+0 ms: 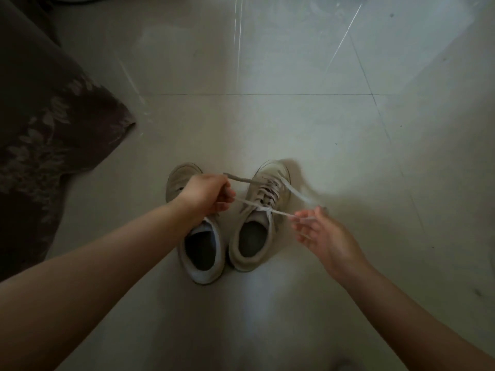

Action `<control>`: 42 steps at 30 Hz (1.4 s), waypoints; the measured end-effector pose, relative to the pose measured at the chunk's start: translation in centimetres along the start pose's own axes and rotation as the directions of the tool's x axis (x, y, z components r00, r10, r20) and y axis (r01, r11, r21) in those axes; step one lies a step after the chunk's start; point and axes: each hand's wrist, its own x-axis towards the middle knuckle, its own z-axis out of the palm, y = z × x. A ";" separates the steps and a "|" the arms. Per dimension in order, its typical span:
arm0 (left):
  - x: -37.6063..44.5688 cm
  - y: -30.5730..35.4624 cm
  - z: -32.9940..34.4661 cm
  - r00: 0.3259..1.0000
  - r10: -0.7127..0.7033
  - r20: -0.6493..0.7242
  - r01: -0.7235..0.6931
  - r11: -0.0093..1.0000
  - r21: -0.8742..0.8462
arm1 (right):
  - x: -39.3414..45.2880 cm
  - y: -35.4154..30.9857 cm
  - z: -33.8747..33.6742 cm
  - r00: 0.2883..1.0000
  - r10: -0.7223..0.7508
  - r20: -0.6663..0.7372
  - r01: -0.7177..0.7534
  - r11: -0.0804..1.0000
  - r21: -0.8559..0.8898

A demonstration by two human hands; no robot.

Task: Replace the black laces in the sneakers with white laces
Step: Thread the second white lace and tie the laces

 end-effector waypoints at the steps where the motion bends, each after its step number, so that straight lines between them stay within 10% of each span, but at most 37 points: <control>1: 0.0 -0.1 -0.2 0.996 0.068 -0.054 -0.059 0.988 0.145 | -0.1 0.4 -0.4 0.998 0.038 -0.056 -0.041 0.998 -0.050; 4: 0.1 -0.8 -1.1 0.882 0.444 -0.157 -0.268 0.746 0.609 | -0.2 0.6 -0.7 0.987 -0.044 -0.157 -0.044 0.857 -0.514; 6: 0.5 -1.2 -1.4 0.688 0.723 0.058 -0.456 0.370 0.810 | -0.2 0.3 -0.4 0.951 -0.290 -0.110 0.099 0.620 -0.778; 8: 0.9 -1.3 -1.2 0.553 0.731 0.401 -0.604 0.020 0.797 | 0.1 -0.2 -0.1 0.853 -0.515 0.080 0.314 0.385 -0.868; 11: 1.4 -2.2 0.0 0.608 0.490 0.625 -0.653 -0.140 0.744 | 0.7 -0.4 1.2 0.848 -0.415 0.329 0.454 0.249 -0.855; 16: 2.0 -2.3 0.4 0.677 0.359 0.642 -0.633 -0.162 0.757 | 1.3 1.0 2.5 0.846 -0.399 0.355 0.477 0.267 -0.837; 21: 1.9 -1.9 -0.3 0.686 0.332 0.647 -0.720 0.187 0.668 | 1.2 0.2 2.2 0.938 -0.298 0.175 0.344 0.751 -0.563; 24: 1.8 -2.3 -0.6 0.707 0.338 0.621 -0.704 0.246 0.667 | 1.5 -0.9 1.9 0.964 -0.238 0.121 0.267 0.847 -0.460; 30: 2.2 -1.3 -0.8 0.773 0.282 0.568 -0.630 0.443 0.637 | 2.2 -1.0 1.8 0.982 -0.155 0.105 0.187 0.849 -0.494; 42: 1.9 -1.1 -1.1 0.740 0.318 0.592 -0.672 0.374 0.639 | 2.0 -1.7 3.0 0.972 -0.201 0.121 0.235 0.808 -0.540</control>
